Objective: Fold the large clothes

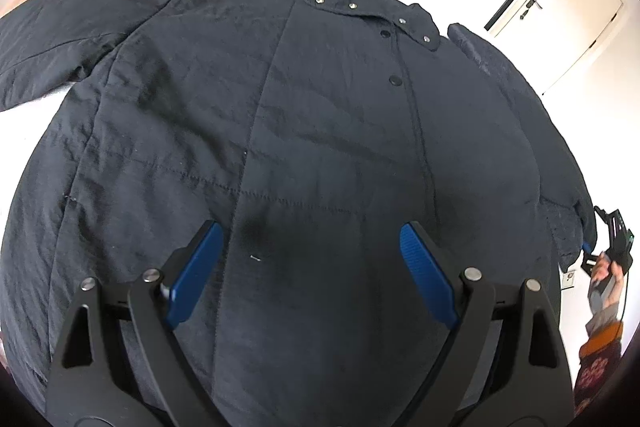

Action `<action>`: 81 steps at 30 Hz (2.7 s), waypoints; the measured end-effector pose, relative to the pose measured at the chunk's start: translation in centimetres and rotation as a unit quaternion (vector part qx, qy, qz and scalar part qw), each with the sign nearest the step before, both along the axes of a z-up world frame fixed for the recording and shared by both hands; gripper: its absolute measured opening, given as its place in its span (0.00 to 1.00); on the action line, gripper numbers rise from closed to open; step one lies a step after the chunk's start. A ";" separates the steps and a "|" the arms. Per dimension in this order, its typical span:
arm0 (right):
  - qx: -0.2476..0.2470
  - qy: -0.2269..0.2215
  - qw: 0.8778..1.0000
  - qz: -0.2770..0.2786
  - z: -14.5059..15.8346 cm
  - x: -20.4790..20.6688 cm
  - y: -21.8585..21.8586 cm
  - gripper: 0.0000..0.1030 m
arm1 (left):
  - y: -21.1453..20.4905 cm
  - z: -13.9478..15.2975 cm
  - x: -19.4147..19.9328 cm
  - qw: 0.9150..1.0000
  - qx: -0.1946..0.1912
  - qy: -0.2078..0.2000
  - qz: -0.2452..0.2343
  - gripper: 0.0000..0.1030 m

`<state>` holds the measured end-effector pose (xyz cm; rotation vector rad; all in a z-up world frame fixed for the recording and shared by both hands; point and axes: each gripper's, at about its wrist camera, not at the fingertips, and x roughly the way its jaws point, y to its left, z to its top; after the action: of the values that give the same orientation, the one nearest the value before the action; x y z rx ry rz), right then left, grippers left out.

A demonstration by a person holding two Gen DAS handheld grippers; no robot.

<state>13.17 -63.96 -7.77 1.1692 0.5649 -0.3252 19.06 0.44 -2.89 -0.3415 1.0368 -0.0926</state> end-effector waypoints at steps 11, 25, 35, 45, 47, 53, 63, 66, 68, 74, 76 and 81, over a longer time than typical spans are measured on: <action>-0.167 0.018 0.985 -0.026 7.6 1.8 2.7 0.09 | 0.6 1.3 -0.1 1.000 -0.006 -0.003 -0.006 0.88; -0.356 -0.100 0.915 0.162 22.1 6.8 20.0 0.09 | -2.7 11.1 5.5 0.993 -0.084 -0.059 -0.061 0.88; -0.383 -0.127 0.838 0.367 18.9 12.4 39.1 0.09 | 0.1 -1.3 12.3 0.963 -0.240 -0.104 -0.061 0.87; -0.337 -0.055 0.762 0.549 6.3 17.7 53.2 0.32 | 7.6 -5.4 12.8 0.917 -0.384 -0.111 -0.011 0.75; -0.302 -0.032 0.749 0.589 4.5 18.2 53.9 0.41 | 7.6 -5.5 12.7 0.913 -0.392 -0.112 -0.008 0.75; -0.293 -0.059 0.756 0.582 6.1 17.0 48.8 0.53 | 5.0 -4.4 12.6 0.955 -0.279 -0.094 -0.028 0.75; -0.229 0.033 0.910 0.343 5.0 25.9 28.8 0.60 | 0.6 -2.9 11.4 0.977 -0.168 -0.115 -0.058 0.12; -0.154 0.016 0.929 0.335 3.3 27.4 27.1 0.60 | 1.7 -0.5 10.2 0.969 -0.162 -0.184 -0.043 0.12; -0.143 0.014 0.930 0.338 2.3 27.8 27.4 0.59 | 2.1 -0.6 9.5 0.970 -0.149 -0.187 -0.035 0.12; -0.224 0.070 0.921 0.310 0.9 30.2 28.6 0.12 | 2.2 -2.2 10.3 0.975 -0.155 -0.157 -0.033 0.14; -0.271 0.031 0.920 0.282 2.5 29.6 28.7 0.10 | 1.8 -2.0 9.8 0.972 -0.156 -0.172 -0.033 0.23; -0.266 0.081 0.926 0.254 1.2 30.8 25.3 0.12 | 1.3 -2.1 10.1 0.973 -0.149 -0.176 -0.014 0.46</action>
<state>43.99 -38.69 -6.54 0.4458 0.8400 -0.1118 29.20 1.72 -5.00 -0.5609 0.6751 -0.3247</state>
